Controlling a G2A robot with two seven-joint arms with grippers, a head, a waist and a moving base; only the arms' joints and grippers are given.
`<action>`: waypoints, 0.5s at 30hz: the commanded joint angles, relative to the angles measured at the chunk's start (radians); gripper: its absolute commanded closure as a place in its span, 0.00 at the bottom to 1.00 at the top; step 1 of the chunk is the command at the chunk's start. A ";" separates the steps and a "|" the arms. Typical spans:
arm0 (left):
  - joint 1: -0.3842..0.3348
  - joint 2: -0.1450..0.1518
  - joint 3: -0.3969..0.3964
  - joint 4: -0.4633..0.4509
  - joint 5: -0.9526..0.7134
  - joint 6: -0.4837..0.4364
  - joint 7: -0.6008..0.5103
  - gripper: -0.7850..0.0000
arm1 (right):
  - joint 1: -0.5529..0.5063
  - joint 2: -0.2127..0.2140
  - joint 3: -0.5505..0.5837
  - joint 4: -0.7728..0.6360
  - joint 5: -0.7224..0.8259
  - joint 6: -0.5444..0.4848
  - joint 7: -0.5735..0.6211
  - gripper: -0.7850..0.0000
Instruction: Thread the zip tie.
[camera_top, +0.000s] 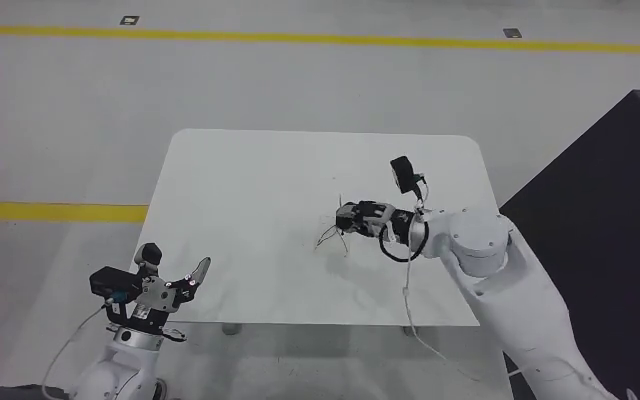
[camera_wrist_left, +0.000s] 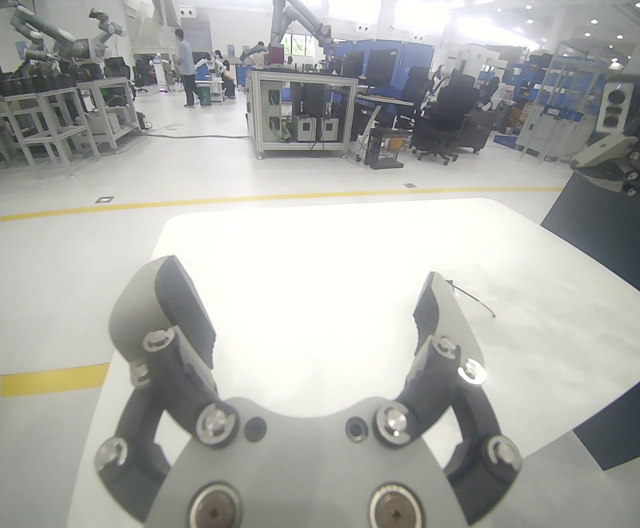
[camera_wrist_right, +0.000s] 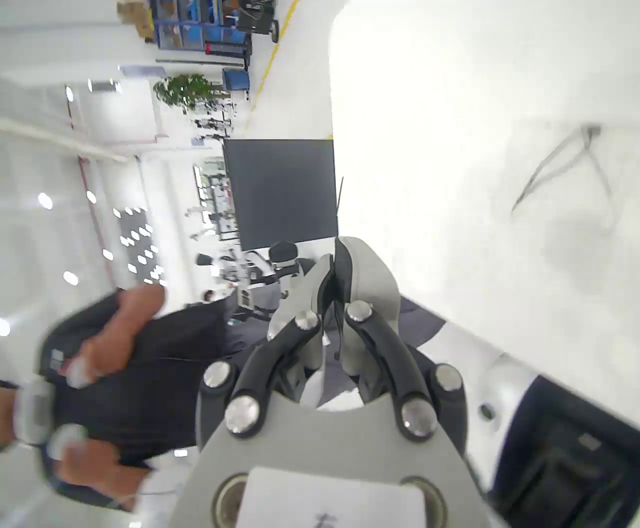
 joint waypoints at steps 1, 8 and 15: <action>0.000 0.000 0.000 0.000 0.000 0.000 0.000 0.00 | 0.011 -0.006 0.012 0.061 0.164 0.128 0.012 1.00; 0.000 0.000 0.000 0.000 0.000 0.000 0.000 0.00 | 0.017 -0.021 0.026 0.139 0.393 0.210 0.053 1.00; 0.000 0.000 0.000 0.000 0.000 0.000 0.000 0.00 | 0.017 -0.021 0.026 0.139 0.393 0.210 0.053 1.00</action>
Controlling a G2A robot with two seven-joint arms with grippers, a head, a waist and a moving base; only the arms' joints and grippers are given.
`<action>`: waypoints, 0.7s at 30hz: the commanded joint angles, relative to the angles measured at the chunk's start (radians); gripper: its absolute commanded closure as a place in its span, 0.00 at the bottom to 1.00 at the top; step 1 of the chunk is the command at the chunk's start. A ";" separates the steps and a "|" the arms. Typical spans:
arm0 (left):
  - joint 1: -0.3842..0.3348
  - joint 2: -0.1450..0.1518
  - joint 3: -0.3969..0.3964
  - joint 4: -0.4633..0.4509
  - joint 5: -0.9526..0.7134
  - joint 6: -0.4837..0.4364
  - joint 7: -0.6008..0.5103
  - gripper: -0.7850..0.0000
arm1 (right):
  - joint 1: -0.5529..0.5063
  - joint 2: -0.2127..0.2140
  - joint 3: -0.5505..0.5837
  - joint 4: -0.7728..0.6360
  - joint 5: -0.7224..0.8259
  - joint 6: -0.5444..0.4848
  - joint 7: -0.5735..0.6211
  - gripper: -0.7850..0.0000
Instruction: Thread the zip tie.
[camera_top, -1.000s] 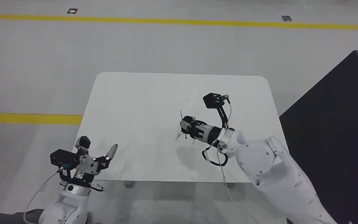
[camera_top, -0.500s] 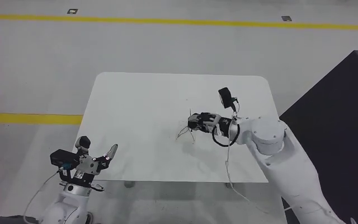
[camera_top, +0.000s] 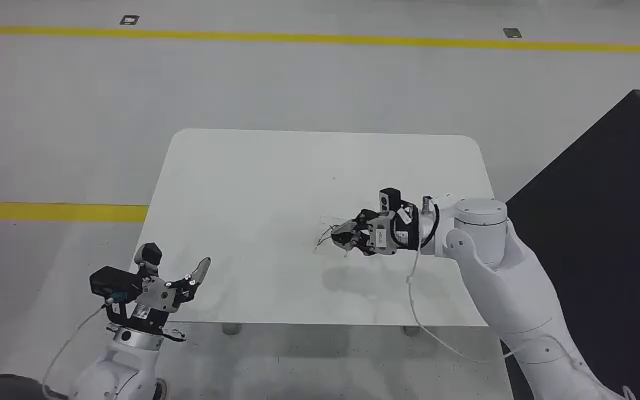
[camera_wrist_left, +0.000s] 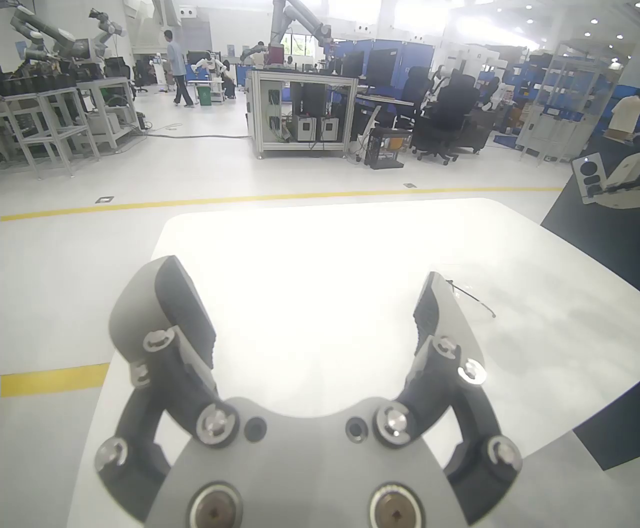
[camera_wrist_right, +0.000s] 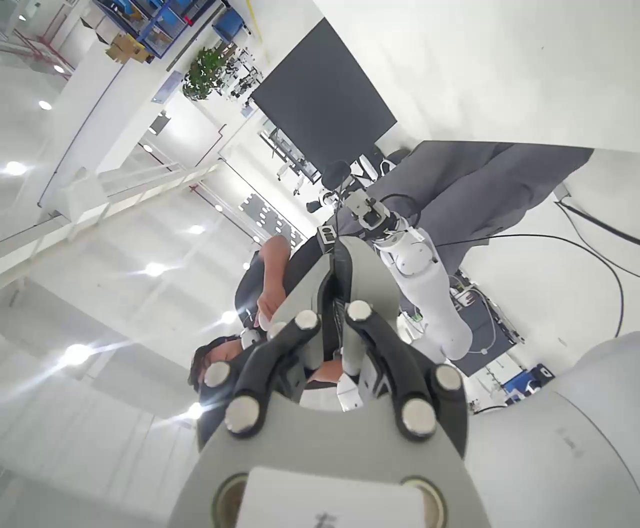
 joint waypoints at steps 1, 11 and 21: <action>0.000 0.000 0.000 0.000 0.000 0.000 0.000 0.00 | 0.000 0.000 0.000 0.000 0.000 0.000 0.000 1.00; 0.000 0.000 0.000 0.000 0.000 0.000 0.000 0.00 | 0.012 0.029 -0.142 0.212 0.184 0.065 -0.061 1.00; 0.000 0.000 0.000 0.000 0.000 0.000 0.000 0.00 | 0.012 0.029 -0.142 0.212 0.184 0.065 -0.061 1.00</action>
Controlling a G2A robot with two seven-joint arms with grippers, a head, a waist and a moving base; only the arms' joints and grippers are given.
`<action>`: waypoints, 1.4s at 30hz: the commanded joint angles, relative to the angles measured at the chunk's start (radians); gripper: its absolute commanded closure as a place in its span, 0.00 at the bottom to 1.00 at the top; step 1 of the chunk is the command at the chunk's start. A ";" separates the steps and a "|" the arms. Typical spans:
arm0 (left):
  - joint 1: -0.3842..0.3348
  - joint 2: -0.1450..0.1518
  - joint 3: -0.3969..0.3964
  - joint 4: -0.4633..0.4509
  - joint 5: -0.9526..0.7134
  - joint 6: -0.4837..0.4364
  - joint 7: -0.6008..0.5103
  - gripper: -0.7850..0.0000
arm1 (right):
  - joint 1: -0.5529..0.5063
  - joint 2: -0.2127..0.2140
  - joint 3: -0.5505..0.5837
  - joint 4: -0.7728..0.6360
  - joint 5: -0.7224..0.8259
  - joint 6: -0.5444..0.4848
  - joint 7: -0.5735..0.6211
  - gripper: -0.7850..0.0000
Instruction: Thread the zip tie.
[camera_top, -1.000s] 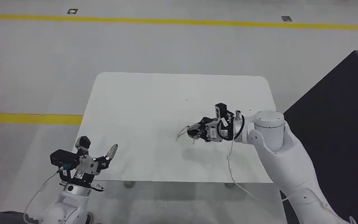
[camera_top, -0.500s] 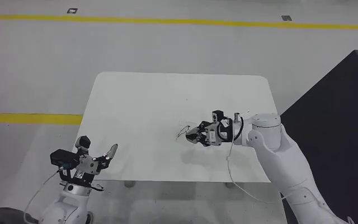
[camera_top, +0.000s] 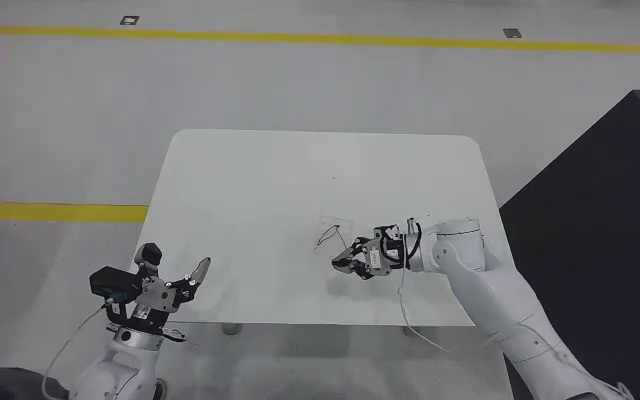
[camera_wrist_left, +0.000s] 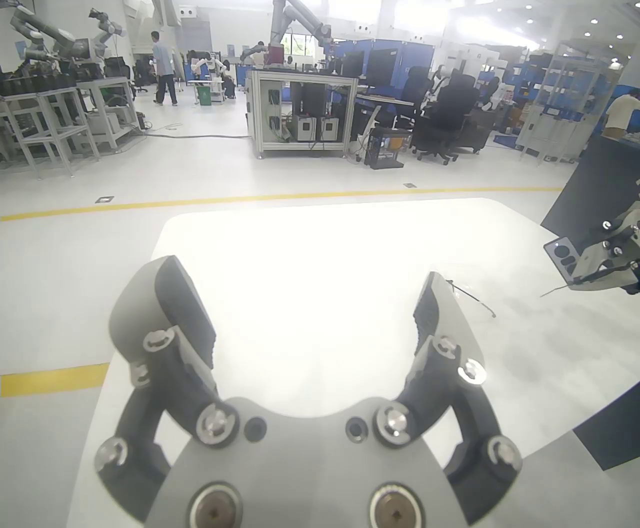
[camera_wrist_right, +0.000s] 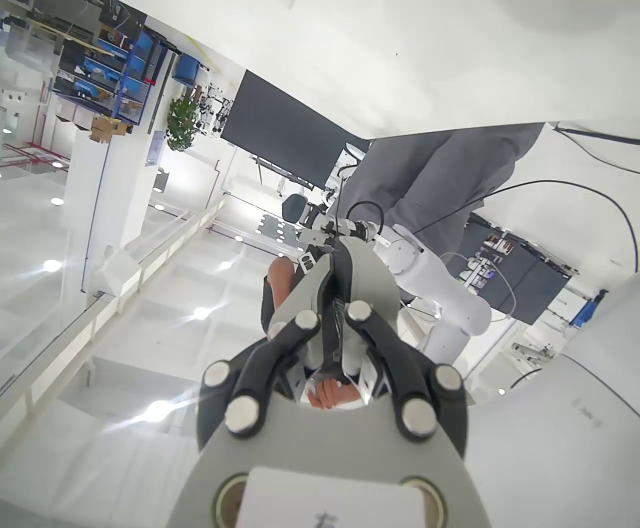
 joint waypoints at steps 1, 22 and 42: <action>0.000 0.000 0.000 0.000 0.000 0.000 0.000 0.00 | 0.000 0.000 0.000 0.001 0.001 0.000 0.000 1.00; 0.000 0.000 0.000 0.000 0.000 0.000 0.000 0.00 | -0.318 0.023 0.058 -0.458 -0.800 -0.968 -0.557 1.00; 0.000 0.000 0.000 0.000 0.000 0.000 0.000 0.00 | -0.365 0.000 -0.162 -0.421 -2.500 -0.549 -1.208 1.00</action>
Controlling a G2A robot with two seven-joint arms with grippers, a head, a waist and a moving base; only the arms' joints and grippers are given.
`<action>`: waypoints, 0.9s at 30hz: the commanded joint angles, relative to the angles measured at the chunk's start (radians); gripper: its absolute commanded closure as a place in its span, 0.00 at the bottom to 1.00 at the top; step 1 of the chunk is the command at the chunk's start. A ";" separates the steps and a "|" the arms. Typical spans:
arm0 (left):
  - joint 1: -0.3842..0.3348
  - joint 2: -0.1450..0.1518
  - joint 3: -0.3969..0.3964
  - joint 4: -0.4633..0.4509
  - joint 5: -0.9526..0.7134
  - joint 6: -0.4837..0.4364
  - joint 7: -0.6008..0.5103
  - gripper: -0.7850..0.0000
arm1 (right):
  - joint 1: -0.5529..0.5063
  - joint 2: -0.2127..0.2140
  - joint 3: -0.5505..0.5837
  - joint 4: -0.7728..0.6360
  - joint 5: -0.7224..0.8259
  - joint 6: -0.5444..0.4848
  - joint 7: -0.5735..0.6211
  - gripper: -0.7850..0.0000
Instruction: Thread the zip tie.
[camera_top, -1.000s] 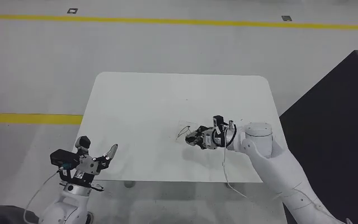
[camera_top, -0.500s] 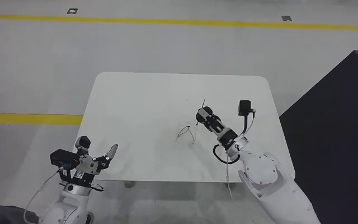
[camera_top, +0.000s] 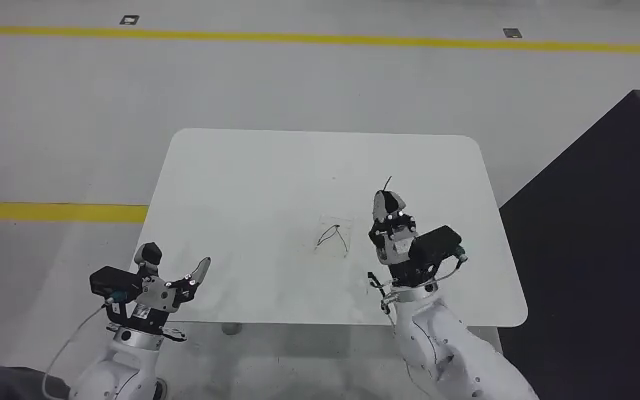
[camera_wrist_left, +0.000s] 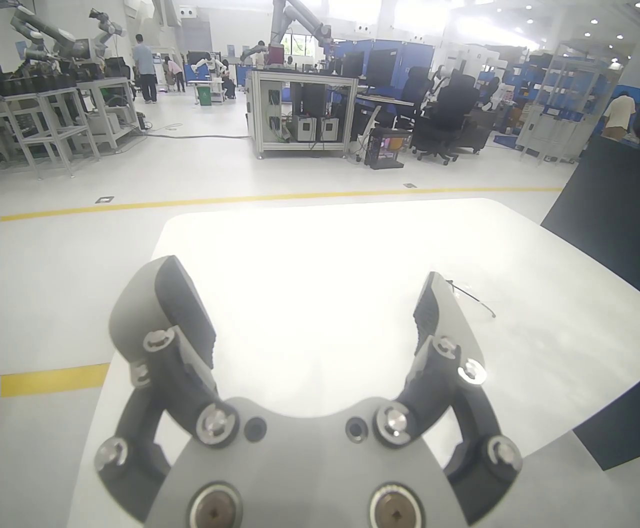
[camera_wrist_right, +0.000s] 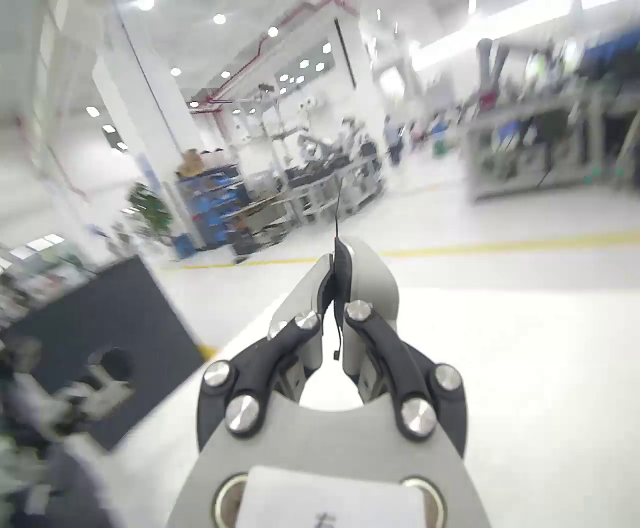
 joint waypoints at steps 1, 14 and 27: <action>0.000 0.000 0.000 0.000 0.000 0.000 0.000 0.00 | 0.018 -0.009 -0.029 0.041 -0.428 0.136 -0.025 1.00; 0.000 0.000 0.000 0.000 0.000 0.000 0.000 0.00 | 0.047 -0.024 -0.057 0.073 -0.593 0.202 0.013 1.00; 0.000 0.000 0.000 0.000 0.000 0.000 0.000 0.00 | -0.001 0.004 -0.016 -0.062 -1.860 -0.056 0.480 1.00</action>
